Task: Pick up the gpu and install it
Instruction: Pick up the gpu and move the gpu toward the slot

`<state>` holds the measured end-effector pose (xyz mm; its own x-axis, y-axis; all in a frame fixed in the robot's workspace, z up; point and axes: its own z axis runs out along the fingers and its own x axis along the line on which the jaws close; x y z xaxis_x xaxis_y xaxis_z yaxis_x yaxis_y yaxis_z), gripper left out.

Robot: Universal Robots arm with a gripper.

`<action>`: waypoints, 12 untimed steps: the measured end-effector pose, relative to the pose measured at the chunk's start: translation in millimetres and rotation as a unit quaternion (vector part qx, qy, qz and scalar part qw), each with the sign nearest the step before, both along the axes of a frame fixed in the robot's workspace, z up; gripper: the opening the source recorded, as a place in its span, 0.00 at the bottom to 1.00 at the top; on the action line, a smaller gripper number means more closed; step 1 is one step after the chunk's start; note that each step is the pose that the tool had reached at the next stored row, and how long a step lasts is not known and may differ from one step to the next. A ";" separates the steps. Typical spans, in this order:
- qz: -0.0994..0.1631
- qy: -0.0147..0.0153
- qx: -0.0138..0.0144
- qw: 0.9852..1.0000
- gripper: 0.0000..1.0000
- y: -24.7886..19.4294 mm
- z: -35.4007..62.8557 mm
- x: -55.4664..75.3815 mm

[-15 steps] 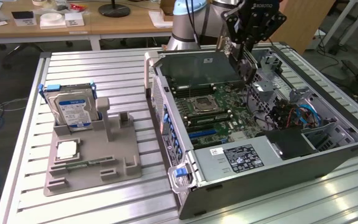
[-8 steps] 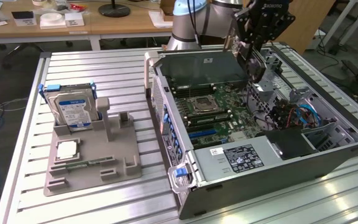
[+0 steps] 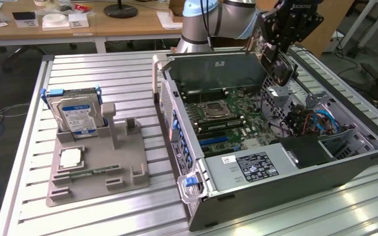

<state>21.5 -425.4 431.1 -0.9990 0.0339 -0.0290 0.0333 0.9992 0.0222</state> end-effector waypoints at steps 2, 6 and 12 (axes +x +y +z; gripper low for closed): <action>0.000 0.000 0.000 1.000 0.27 0.2 -0.2 7.1; 0.000 0.000 0.000 1.000 0.27 0.5 -0.3 19.4; 0.000 0.000 0.000 1.000 0.27 0.7 -0.5 32.7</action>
<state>54.2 -424.7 430.6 -0.9990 0.0339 -0.0291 0.0333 0.9992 0.0223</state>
